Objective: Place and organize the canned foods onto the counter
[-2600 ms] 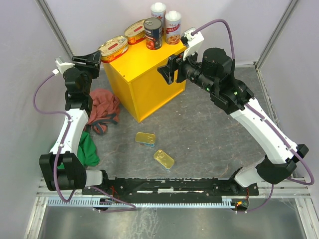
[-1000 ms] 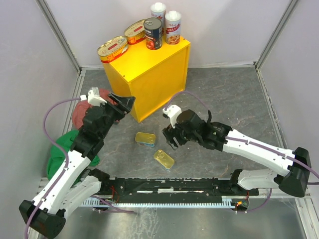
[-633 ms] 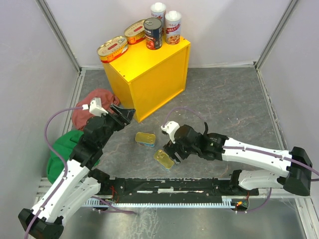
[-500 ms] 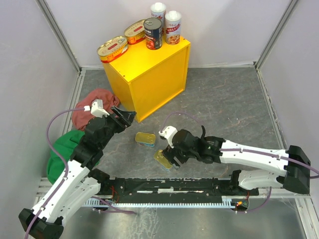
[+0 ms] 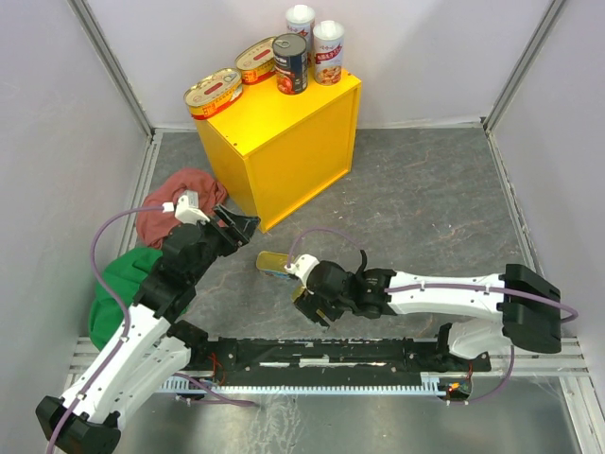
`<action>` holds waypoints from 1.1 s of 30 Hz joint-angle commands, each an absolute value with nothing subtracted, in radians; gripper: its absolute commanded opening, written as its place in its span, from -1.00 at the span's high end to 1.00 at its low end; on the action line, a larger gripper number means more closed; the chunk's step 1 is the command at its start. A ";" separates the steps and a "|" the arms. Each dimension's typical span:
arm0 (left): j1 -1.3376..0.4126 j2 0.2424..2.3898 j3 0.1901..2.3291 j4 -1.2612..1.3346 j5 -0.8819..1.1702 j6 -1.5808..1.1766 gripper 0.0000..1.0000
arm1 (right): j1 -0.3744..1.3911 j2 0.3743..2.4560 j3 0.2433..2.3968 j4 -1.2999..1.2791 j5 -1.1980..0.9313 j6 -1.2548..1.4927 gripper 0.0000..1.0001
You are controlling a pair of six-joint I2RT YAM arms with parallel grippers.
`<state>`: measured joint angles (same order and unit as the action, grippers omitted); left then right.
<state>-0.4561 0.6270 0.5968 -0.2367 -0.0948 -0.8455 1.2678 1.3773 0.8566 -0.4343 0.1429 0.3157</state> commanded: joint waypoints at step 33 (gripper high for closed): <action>-0.453 0.795 0.612 -0.151 0.331 -0.990 -0.68 | 1.260 1.280 0.900 -0.426 0.169 0.186 0.72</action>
